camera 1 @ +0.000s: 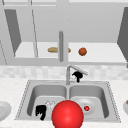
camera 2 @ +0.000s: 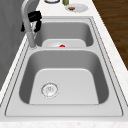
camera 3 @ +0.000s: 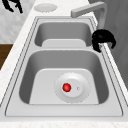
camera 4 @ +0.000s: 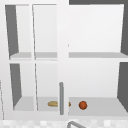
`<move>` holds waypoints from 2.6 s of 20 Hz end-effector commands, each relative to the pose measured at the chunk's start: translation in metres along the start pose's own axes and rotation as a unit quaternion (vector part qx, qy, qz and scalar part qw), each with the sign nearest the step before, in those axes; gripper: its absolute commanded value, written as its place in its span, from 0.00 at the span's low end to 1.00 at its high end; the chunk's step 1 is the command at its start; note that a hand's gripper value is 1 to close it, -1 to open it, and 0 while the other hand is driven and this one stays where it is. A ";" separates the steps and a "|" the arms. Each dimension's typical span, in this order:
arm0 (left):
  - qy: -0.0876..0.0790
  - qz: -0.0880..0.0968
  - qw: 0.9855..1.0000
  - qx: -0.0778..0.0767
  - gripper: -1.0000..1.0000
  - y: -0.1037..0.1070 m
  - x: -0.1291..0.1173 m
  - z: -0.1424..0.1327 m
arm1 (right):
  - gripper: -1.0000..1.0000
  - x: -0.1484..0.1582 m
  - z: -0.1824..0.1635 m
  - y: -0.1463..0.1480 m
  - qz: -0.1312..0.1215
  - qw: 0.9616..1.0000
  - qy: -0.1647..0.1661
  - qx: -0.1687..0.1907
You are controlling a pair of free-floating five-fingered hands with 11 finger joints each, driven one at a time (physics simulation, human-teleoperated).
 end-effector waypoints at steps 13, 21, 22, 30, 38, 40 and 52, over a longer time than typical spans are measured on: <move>0.000 0.000 1.000 0.000 0.50 0.000 0.000 0.000 | 1.00 -0.009 -0.039 0.011 -0.033 0.996 0.003 0.084; 0.000 0.000 1.000 0.000 0.50 0.000 0.000 0.000 | 1.00 -0.021 -0.038 0.016 -0.075 0.994 -0.052 0.068; 0.000 0.000 1.000 0.000 0.50 0.000 0.000 0.000 | 1.00 -0.023 -0.038 0.016 -0.080 0.993 -0.057 0.065; 0.000 0.000 1.000 0.000 0.50 0.000 0.000 0.000 | 1.00 -0.028 -0.039 0.021 -0.117 0.989 -0.082 0.039; 0.000 0.000 1.000 0.000 0.50 0.000 0.000 0.000 | 1.00 -0.033 -0.034 0.026 -0.161 0.982 -0.095 0.008; 0.000 0.000 1.000 0.000 0.50 0.000 0.000 0.000 | 1.00 -0.036 -0.028 0.029 -0.168 0.981 -0.102 -0.002; 0.000 0.000 1.000 0.000 0.50 0.000 0.000 0.000 | 1.00 -0.051 -0.001 0.062 -0.243 0.955 -0.111 -0.127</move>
